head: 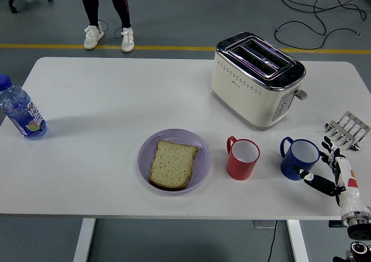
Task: Pick up the cup,pour liquid into bread,place the cup on the desk
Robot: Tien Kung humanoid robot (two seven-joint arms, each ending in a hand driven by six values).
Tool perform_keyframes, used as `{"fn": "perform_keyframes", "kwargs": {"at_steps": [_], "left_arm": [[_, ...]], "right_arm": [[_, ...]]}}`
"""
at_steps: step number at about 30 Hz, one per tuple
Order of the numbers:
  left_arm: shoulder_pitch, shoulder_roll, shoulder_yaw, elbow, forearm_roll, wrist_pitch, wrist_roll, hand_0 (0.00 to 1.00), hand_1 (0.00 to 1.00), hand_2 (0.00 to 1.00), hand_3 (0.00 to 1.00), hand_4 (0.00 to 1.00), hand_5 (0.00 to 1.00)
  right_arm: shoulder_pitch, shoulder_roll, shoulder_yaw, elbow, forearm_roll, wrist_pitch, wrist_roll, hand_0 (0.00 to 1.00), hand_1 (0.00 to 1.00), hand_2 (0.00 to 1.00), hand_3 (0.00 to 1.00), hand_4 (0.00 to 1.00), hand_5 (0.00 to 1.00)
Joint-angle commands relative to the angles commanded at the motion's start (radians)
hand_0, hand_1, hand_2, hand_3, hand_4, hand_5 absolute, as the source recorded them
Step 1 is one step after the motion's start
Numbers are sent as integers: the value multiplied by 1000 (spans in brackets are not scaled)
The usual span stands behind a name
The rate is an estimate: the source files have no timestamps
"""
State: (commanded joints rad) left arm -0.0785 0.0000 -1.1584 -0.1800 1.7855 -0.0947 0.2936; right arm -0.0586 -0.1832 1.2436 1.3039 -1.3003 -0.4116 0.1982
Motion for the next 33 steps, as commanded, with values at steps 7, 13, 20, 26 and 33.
{"fn": "perform_keyframes", "kwargs": {"at_steps": [7, 13, 20, 26, 33], "left_arm": [[-4, 0, -1, 0, -2, 0, 0, 656, 688, 706, 591, 306, 879], [-5, 0, 3, 0, -4, -1, 1, 656, 688, 706, 591, 307, 879], [-5, 0, 2, 0, 0, -1, 1, 656, 689, 707, 590, 307, 879], [-8, 0, -2, 0, 1, 0, 1, 656, 689, 706, 590, 306, 879], [-10, 0, 3, 0, -3, 2, -1, 656, 689, 705, 590, 305, 878]], "right_arm": [[45, 18, -18, -50, 23, -1, 7, 927, 867, 950, 998, 998, 126], [66, 30, -40, -82, 33, -4, 12, 928, 866, 950, 998, 998, 125], [84, 41, -60, -113, 55, -10, 17, 928, 866, 950, 998, 998, 129], [103, 47, -66, -145, 93, -20, 33, 922, 858, 947, 998, 998, 127], [134, 52, -81, -190, 123, -35, 49, 905, 843, 932, 991, 998, 131]]}}
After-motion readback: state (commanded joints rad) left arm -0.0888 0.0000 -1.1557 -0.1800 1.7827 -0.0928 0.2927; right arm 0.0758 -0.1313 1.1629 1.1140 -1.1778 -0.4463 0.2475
